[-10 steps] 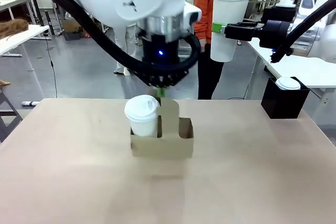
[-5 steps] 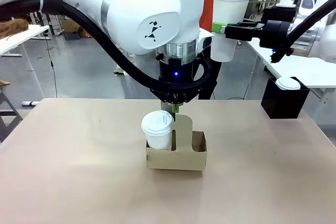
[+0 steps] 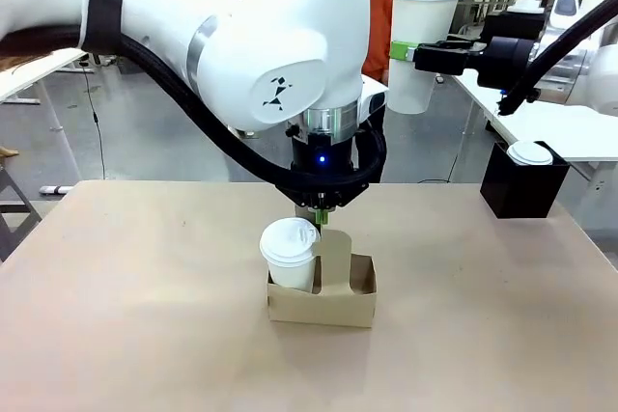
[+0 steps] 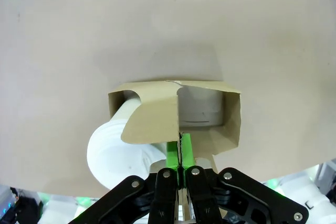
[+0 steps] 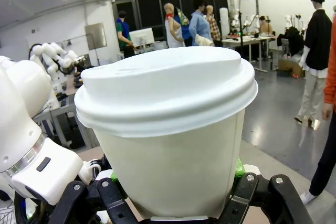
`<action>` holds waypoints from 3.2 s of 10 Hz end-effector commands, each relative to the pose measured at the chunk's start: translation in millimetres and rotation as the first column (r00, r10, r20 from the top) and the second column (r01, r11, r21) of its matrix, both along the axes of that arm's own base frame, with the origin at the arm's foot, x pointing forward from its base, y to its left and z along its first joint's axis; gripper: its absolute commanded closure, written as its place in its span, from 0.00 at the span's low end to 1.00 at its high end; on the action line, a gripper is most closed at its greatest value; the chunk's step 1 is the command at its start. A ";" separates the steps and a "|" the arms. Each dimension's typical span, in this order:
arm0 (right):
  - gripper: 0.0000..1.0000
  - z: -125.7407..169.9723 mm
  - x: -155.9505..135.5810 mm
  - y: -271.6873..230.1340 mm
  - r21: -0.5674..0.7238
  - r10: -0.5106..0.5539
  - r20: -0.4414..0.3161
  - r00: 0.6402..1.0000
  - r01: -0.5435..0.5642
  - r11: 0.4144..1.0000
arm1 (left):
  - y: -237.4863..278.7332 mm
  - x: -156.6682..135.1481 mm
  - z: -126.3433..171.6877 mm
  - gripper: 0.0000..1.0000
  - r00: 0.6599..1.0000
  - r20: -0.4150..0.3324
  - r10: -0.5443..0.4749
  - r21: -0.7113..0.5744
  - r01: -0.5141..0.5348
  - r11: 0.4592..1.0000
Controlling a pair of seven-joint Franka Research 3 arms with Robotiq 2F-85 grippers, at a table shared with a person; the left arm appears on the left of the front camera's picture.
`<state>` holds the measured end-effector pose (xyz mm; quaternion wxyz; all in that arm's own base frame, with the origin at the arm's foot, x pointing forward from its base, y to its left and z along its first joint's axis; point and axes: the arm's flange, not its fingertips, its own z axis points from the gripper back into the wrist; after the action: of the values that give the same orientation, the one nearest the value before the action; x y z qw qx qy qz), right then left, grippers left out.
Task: Pour a drink into a cup and package it in a carrier.
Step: Position the Cup Carrier in the center of the table, then insert the held 600 ml Paper Cup into the Cup Carrier.
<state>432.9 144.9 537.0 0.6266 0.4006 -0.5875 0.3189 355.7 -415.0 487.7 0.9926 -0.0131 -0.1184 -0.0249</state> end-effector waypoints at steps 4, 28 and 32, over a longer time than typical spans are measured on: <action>0.20 3.7 0.9 3.0 0.013 0.002 0.007 1.000 -0.002 1.000 | 0.1 0.6 4.5 0.98 1.000 -0.002 0.000 0.003 0.000 1.000; 0.20 -173.9 7.5 19.0 0.079 0.705 0.024 0.709 -0.704 0.706 | 288.2 -29.5 31.3 0.00 0.215 0.454 -0.864 -0.032 0.974 0.226; 0.20 -213.4 3.5 54.2 0.090 0.718 0.046 0.694 -0.719 0.689 | 332.1 -31.4 -25.2 0.00 0.217 0.487 -0.846 0.053 0.959 0.277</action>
<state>430.0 194.6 326.3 0.4395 0.6346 -0.3903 0.5018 343.0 -86.3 490.1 0.7268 -0.2105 -0.2789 -0.5913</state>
